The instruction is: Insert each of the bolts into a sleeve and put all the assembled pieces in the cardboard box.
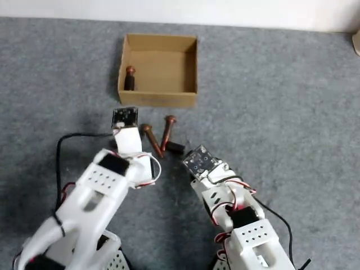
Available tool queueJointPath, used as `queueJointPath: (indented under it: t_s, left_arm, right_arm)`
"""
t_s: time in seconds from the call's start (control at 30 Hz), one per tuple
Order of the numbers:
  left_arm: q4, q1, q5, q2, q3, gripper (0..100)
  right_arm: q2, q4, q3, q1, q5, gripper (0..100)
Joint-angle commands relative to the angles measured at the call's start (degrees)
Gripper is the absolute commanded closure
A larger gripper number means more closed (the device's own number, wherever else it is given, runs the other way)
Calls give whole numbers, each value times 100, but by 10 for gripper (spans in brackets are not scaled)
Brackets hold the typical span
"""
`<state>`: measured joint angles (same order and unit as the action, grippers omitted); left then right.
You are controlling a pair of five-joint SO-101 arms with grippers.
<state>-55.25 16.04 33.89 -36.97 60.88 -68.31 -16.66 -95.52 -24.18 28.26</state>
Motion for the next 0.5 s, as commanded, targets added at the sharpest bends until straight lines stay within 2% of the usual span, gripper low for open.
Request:
queueJointPath:
  t_s: [0.0, 0.13, 0.2, 0.3, 0.47]
  left_arm:
    - [123, 136, -26, -505, 215, 867]
    - [105, 136, 9, -620, 532, 605]
    - [105, 136, 9, -620, 620, 518]
    - [123, 136, 18, -620, 629, 504]
    - [369, 4, -9, -611, 637, 585]
  right_arm:
    - [-4, 171, -40, 66, -9, 993]
    - [-4, 171, -40, 57, -9, 993]
    - [-4, 171, -40, 57, -9, 993]
    - [-4, 171, -40, 57, -9, 993]
    - [-4, 171, -40, 57, -9, 993]
